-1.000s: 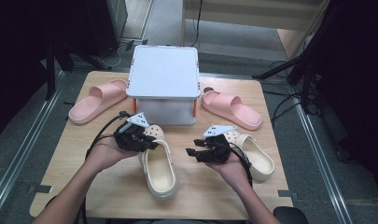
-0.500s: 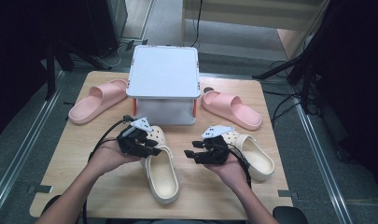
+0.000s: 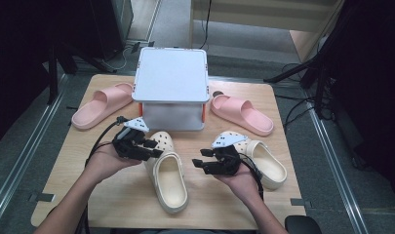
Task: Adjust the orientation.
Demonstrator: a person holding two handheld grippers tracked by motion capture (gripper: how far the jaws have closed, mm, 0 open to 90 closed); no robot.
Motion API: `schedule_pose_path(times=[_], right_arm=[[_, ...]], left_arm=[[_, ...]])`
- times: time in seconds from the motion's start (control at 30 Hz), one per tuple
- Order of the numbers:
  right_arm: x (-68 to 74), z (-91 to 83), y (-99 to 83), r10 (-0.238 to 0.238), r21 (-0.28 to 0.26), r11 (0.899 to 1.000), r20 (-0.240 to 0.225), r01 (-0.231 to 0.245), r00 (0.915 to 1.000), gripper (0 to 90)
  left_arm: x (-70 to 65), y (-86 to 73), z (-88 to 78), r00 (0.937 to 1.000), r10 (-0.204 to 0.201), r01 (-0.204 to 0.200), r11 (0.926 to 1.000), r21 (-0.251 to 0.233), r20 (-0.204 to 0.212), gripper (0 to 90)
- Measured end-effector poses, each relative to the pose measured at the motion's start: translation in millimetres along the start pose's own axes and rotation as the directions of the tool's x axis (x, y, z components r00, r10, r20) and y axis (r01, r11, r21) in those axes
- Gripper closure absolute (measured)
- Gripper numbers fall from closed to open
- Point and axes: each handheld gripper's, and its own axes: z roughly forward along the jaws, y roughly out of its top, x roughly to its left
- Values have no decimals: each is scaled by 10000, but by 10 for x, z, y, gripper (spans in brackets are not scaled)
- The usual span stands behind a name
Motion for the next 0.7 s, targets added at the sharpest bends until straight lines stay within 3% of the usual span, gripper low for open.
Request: schedule_pose_path(times=[0.03,0.17,0.2,0.4,0.7], right_arm=[[38,7,-17,4,-33,10000,10,-4,10000,500],[88,53,-44,-254,-68,9997,-71,253,9997,548],[125,113,-56,-510,95,9986,-219,512,9985,598],[188,210,-57,-712,319,9968,-628,733,9955,698],[191,307,-64,-683,503,9960,-1038,738,9922,807]], left_arm=[[29,-24,-23,9999,-114,113,9998,-153,-59,713],[113,-99,-79,9982,-501,486,9977,-467,-315,781],[152,-150,-89,9963,-695,665,9961,-579,-499,806],[188,-271,-64,9920,-941,885,9937,-685,-842,812],[173,-415,68,9912,-1018,1000,9947,-257,-849,841]])
